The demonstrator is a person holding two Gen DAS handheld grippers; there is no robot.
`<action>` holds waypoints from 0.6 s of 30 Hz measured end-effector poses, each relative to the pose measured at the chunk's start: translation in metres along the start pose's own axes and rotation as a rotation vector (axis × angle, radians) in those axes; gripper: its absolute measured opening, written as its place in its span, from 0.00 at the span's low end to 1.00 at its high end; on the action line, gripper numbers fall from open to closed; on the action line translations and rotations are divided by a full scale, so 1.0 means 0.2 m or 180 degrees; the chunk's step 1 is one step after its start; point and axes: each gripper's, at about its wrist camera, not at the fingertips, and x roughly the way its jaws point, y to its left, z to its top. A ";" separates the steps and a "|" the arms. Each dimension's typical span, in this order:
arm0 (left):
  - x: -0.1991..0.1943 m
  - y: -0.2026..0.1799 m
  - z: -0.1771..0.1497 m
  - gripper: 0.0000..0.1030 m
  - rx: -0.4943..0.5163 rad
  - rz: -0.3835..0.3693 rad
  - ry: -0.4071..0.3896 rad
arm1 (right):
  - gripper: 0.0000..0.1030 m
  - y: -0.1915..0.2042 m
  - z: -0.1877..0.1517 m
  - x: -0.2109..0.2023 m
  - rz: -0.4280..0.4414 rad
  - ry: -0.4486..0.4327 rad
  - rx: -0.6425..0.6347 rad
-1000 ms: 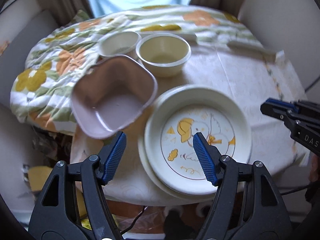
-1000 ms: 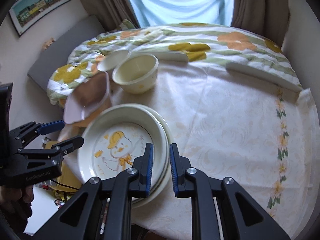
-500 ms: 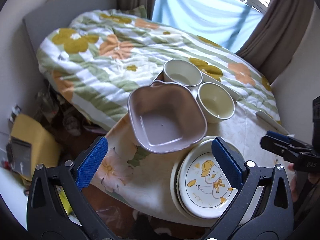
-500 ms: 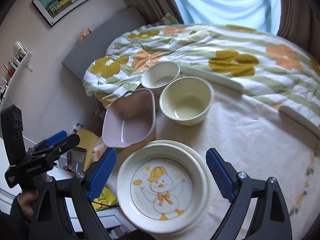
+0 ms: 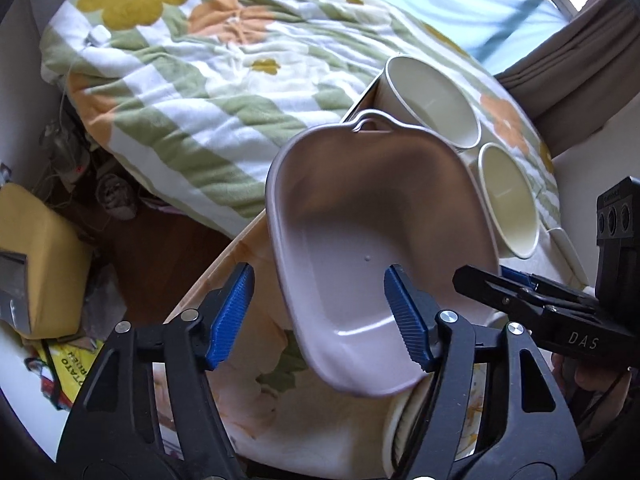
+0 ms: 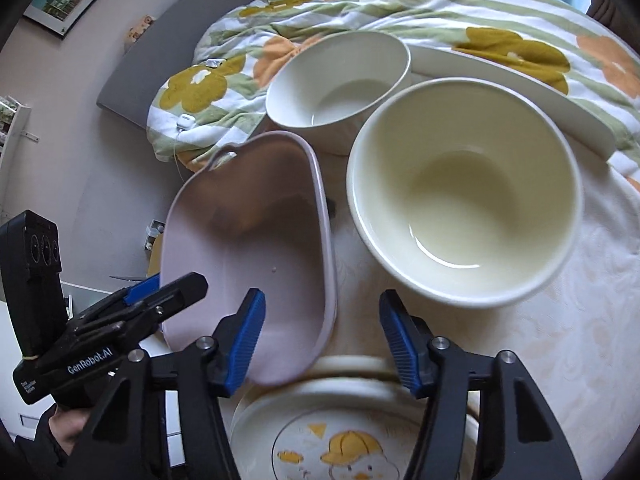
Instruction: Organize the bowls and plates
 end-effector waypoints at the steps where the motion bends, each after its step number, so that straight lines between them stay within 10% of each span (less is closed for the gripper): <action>1: 0.02 0.00 0.01 0.54 0.0016 0.0012 0.0026 | 0.53 0.00 0.01 0.02 -0.0022 0.0008 0.0003; 9: 0.12 0.04 0.03 0.20 0.0015 0.0004 0.0208 | 0.14 -0.01 0.05 0.06 -0.0109 -0.0002 -0.0069; 18: 0.07 0.02 0.03 0.19 0.0184 0.0024 0.0090 | 0.13 0.05 0.03 0.04 -0.0214 -0.0087 -0.0203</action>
